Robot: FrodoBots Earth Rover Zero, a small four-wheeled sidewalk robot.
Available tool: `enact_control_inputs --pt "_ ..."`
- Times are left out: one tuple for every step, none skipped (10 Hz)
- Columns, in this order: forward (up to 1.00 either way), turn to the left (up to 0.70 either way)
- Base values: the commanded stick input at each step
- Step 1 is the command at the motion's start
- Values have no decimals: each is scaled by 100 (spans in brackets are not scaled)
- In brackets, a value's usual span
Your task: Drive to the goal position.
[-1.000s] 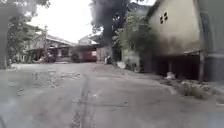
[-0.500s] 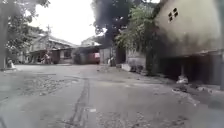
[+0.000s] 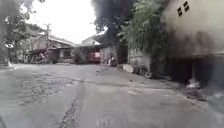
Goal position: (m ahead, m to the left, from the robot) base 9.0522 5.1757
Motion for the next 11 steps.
enact_control_inputs --pt "100 0" --pt "100 0" --pt "100 0" --pt "100 0" --pt "100 32" --pt "100 40" --pt "100 40" --pt "100 14" --pt "100 2" --pt "100 0" --pt "100 7"
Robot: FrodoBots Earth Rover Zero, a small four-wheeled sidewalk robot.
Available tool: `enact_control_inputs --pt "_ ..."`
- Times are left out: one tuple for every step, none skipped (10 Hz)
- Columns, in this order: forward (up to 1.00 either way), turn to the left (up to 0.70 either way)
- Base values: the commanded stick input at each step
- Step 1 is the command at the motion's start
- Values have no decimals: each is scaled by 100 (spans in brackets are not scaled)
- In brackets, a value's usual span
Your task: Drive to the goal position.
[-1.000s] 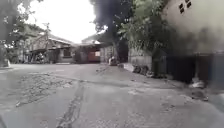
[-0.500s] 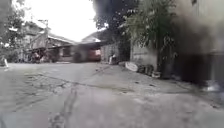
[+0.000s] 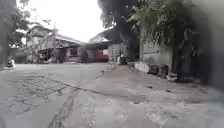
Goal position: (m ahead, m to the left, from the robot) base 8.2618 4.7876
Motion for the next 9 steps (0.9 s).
enact_control_inputs --pt "100 2" --pt "100 0" --pt "100 0" --pt "100 0" --pt "100 0" --pt "100 1" --pt "100 11" --pt "100 0" --pt "100 19"
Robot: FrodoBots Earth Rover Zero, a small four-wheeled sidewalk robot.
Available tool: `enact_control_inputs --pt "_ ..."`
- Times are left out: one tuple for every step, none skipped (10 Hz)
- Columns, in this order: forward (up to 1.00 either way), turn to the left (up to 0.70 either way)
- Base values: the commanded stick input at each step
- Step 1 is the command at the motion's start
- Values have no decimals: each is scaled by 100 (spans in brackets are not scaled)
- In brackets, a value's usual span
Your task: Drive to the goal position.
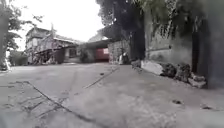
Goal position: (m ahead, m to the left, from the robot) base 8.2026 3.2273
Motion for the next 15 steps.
enact_control_inputs --pt "100 36" --pt "100 40" --pt "100 40" --pt "100 40" --pt "100 40" --pt "100 40" --pt "100 38" --pt "100 0" --pt "100 0" --pt "100 0" --pt "100 0" --pt "100 0" --pt "100 0" --pt "100 0" --pt "100 0"
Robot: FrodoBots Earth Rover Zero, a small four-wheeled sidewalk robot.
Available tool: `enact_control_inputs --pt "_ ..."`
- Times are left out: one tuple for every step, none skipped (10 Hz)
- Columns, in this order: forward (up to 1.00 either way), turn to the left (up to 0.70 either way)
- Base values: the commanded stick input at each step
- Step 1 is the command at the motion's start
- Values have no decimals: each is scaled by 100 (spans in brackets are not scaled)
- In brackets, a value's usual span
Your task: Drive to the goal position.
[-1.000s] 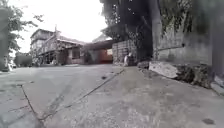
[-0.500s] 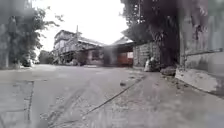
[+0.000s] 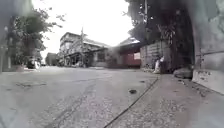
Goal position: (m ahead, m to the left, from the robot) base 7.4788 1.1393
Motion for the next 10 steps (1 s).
enact_control_inputs --pt "100 0" --pt "100 0" --pt "100 0" --pt "100 5" --pt "100 6" --pt "100 0" --pt "100 1" --pt "100 5" --pt "100 0" --pt "100 0"
